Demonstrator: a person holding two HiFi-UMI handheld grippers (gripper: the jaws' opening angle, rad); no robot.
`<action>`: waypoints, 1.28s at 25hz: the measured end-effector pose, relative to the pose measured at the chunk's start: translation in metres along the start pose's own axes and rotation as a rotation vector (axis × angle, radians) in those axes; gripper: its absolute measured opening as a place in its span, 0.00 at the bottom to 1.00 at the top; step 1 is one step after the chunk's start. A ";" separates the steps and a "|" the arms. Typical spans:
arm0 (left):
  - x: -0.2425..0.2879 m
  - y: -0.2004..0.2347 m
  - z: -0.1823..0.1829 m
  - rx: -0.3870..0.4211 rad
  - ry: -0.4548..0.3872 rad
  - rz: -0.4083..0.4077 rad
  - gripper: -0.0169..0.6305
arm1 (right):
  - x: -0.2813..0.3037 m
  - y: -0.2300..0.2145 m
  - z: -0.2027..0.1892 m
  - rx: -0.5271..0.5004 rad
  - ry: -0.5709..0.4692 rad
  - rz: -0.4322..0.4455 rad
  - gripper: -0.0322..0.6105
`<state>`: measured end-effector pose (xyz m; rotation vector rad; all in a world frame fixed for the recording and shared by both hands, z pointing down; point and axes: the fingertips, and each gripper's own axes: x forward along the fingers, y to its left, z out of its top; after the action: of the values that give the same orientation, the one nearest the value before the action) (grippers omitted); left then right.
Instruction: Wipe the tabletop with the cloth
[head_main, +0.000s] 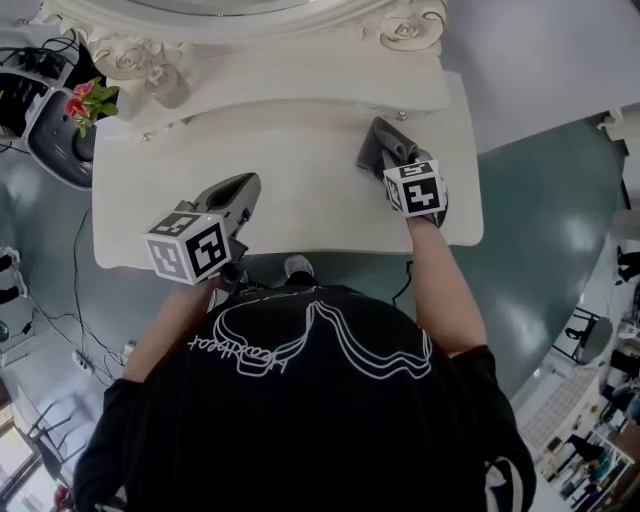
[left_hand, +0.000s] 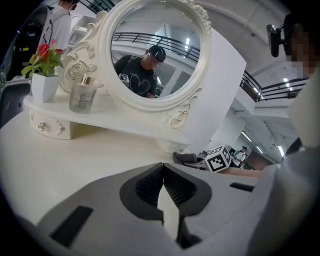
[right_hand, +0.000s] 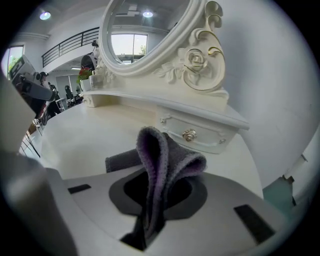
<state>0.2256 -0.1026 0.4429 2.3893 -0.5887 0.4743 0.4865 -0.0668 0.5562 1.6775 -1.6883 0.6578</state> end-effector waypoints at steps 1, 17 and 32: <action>0.003 -0.004 0.000 0.003 0.000 -0.003 0.03 | -0.002 -0.007 -0.004 0.004 0.003 -0.009 0.13; 0.029 -0.033 0.000 0.026 0.017 -0.031 0.03 | -0.037 -0.115 -0.061 0.079 0.058 -0.170 0.13; 0.033 -0.032 -0.007 0.038 0.050 -0.033 0.03 | -0.053 -0.171 -0.087 0.096 0.108 -0.283 0.13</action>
<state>0.2688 -0.0849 0.4477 2.4123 -0.5214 0.5332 0.6638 0.0248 0.5565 1.8684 -1.3302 0.6873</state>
